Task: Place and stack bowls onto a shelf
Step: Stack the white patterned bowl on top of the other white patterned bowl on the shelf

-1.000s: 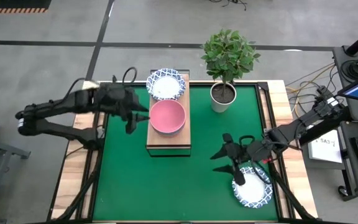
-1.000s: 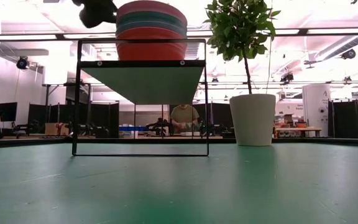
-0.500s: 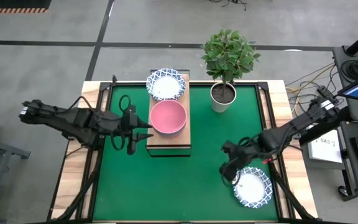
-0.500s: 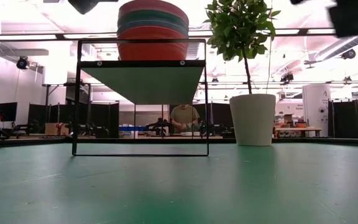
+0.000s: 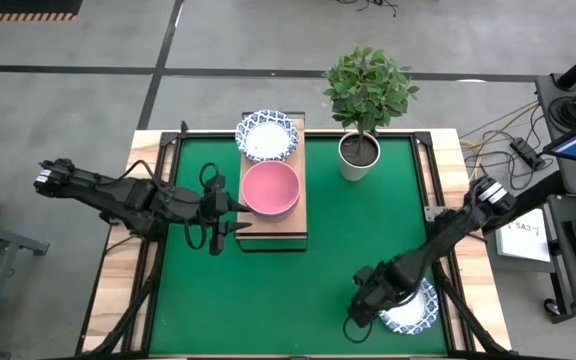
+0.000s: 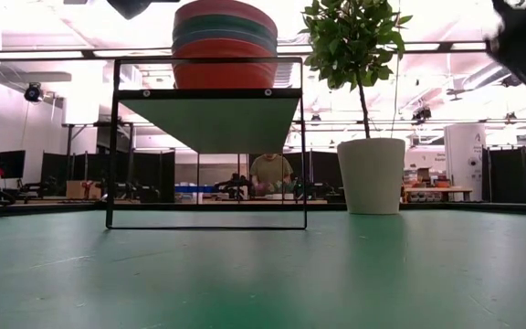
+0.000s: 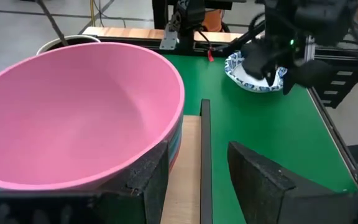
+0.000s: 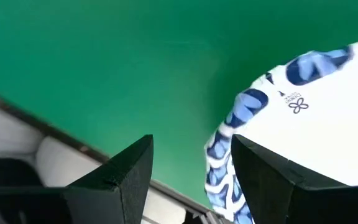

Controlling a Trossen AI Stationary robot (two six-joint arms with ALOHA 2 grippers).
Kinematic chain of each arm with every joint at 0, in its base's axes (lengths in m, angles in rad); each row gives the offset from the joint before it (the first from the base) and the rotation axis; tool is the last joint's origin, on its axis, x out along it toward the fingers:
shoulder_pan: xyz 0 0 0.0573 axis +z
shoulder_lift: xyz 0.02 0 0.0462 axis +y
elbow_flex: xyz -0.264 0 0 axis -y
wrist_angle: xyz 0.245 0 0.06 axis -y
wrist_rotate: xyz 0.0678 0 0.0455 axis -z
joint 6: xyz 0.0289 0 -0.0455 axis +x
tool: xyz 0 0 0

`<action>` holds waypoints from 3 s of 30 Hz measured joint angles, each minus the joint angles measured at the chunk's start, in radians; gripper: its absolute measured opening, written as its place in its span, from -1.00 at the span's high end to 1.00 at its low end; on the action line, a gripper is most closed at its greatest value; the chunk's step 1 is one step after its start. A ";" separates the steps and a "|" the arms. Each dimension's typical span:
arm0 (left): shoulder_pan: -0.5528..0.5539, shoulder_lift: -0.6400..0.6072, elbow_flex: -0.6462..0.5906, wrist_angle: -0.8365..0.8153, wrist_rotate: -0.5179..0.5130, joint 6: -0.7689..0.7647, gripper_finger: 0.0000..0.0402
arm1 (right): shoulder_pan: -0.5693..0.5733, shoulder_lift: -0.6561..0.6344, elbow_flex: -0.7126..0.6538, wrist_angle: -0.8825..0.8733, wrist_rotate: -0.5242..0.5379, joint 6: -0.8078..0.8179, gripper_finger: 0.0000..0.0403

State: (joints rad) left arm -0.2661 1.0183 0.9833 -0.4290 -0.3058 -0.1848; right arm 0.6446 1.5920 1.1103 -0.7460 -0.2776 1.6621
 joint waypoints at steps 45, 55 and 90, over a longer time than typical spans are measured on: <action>-0.300 0.319 0.053 0.425 0.009 0.175 0.21 | -0.132 -0.082 0.241 0.338 0.166 -1.318 0.95; -0.290 0.402 0.085 0.439 0.003 0.175 -0.01 | -0.178 -0.078 0.245 0.368 0.080 -1.421 0.96; -0.383 0.360 0.434 -0.062 0.009 0.372 1.00 | -0.208 -0.355 0.243 0.307 0.176 -1.553 0.20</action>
State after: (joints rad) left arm -0.6494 1.3780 1.4173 -0.4908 -0.2963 0.1874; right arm 0.4362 1.2369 1.3533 -0.4393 -0.1016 0.1095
